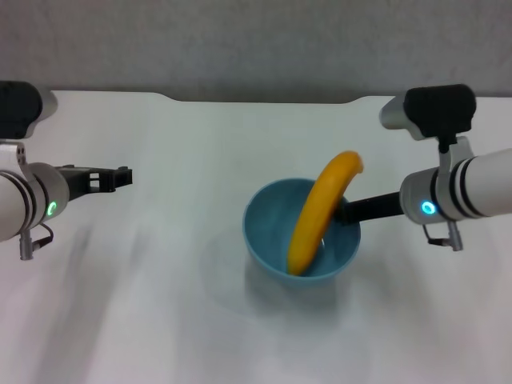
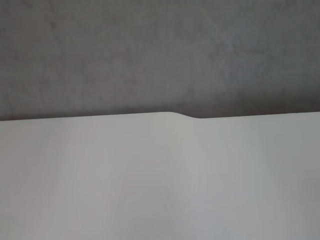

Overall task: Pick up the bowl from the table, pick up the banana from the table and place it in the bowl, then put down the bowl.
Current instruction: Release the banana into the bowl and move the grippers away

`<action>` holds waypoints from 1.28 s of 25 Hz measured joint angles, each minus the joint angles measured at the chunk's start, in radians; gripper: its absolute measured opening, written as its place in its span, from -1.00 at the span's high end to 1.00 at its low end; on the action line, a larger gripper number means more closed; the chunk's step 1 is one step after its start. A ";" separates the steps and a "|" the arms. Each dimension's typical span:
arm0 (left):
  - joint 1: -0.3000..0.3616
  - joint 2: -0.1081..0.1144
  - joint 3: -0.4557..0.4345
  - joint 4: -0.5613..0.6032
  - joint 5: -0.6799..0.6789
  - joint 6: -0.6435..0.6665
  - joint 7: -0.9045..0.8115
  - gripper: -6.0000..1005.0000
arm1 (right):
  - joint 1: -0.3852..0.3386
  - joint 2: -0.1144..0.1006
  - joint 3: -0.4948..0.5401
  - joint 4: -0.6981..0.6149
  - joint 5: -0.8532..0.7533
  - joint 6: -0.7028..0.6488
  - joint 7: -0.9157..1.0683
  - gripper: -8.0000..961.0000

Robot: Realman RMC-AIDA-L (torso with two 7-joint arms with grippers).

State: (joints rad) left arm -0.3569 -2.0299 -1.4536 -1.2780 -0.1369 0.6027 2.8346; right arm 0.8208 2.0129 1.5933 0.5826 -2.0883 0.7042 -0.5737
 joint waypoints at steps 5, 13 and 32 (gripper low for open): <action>0.000 0.000 -0.005 0.013 0.000 -0.005 -0.002 -0.78 | 0.001 0.006 -0.088 -0.004 0.051 -0.010 0.005 0.90; 0.005 0.000 -0.011 0.014 0.000 -0.012 -0.003 -0.78 | -0.013 0.005 -0.143 -0.036 0.103 -0.044 0.007 0.89; 0.005 0.000 0.000 0.014 -0.001 -0.014 -0.008 -0.78 | -0.030 0.001 -0.138 -0.036 0.101 -0.073 0.003 0.89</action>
State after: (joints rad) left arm -0.3519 -2.0294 -1.4537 -1.2639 -0.1381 0.5889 2.8271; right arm 0.7910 2.0140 1.4554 0.5468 -1.9869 0.6314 -0.5706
